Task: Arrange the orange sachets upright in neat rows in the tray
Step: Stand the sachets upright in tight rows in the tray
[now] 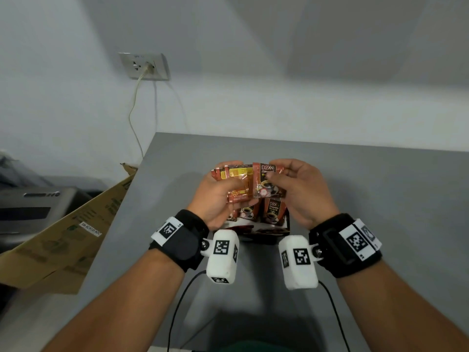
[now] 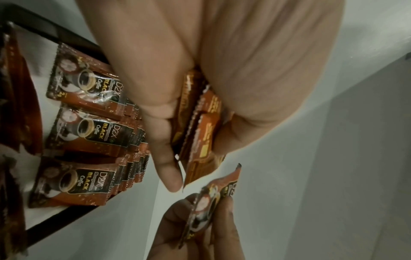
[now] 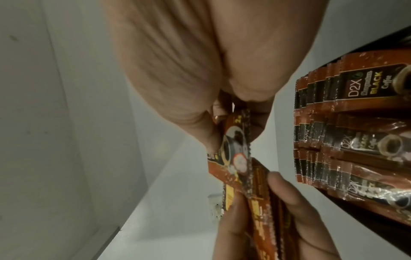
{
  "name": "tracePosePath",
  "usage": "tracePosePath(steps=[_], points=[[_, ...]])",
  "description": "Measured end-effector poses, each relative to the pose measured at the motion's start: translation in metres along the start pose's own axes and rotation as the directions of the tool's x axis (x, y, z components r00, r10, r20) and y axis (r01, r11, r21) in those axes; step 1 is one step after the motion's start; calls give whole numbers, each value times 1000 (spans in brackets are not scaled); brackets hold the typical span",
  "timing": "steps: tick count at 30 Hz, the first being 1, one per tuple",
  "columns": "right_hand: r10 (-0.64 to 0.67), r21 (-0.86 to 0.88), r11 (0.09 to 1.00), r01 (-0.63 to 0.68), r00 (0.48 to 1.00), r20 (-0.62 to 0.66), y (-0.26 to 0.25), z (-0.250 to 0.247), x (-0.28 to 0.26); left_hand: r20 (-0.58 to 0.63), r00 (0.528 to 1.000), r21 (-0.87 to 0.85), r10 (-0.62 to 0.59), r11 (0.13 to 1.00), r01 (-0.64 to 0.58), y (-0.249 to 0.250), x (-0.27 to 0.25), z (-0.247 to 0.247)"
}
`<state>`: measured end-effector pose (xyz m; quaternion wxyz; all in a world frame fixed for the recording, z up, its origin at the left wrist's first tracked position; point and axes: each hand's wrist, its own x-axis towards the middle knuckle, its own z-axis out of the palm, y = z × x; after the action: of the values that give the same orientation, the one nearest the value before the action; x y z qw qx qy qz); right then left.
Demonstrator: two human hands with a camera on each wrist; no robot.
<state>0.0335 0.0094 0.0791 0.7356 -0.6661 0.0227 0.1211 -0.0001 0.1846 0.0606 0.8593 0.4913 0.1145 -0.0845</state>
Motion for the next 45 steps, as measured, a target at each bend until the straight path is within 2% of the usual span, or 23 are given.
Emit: tracePosePath(steps=[2,6,9,11,13,15,17,18,20,23,25,29,32,35,38,40,43,45], points=[[45,38,998,-46,999,28,-2,-1,1,25,1000,33,13,999,-13,0,-1,2],[67,-45,997,-63,994,89,-5,-1,2,22,999,86,45,995,-47,-3,1,6],[25,-75,997,-18,996,90,-11,-1,-2,23,1000,108,18,994,-20,-5,1,5],[-69,-128,989,78,995,70,-15,-2,-4,35,999,79,-33,996,30,-3,2,3],[-235,-292,923,249,968,82,-17,-5,-6,26,987,-11,-159,987,160,1,4,1],[-356,-451,796,403,915,189,-17,-6,-10,-5,974,-89,-228,970,226,3,6,-1],[-388,-566,657,498,867,313,-12,-8,-15,-35,980,-113,-195,975,190,1,8,-5],[-371,-578,636,511,860,352,-8,-10,-15,-64,987,-116,-148,983,140,0,10,-7],[-289,-519,724,453,884,369,-3,-17,-15,-112,993,-80,-39,996,30,2,10,-9],[-117,-318,921,227,937,328,-3,-26,-14,-137,988,114,75,992,-60,6,10,-11],[-43,-235,965,118,952,302,-4,-26,-11,-100,990,204,102,976,-80,6,7,-6],[15,-342,937,75,967,253,0,-12,-6,-17,994,233,108,967,-101,0,5,5],[21,-304,952,39,981,192,8,-8,-3,-35,998,119,60,991,-55,0,4,6],[41,-175,984,-18,991,126,10,-15,-1,-27,1000,-20,-15,1000,14,3,2,-2],[54,81,994,-66,988,142,0,-16,-2,-2,1000,22,-10,1000,10,2,1,-5],[64,161,983,-93,981,181,-6,-13,-4,10,1000,65,5,998,-6,0,0,-3],[66,63,995,-79,979,192,-7,-4,-4,30,999,151,38,988,-42,-4,1,1],[-14,-7,1000,15,986,165,-8,0,-7,32,999,165,27,986,-32,-7,2,2]])
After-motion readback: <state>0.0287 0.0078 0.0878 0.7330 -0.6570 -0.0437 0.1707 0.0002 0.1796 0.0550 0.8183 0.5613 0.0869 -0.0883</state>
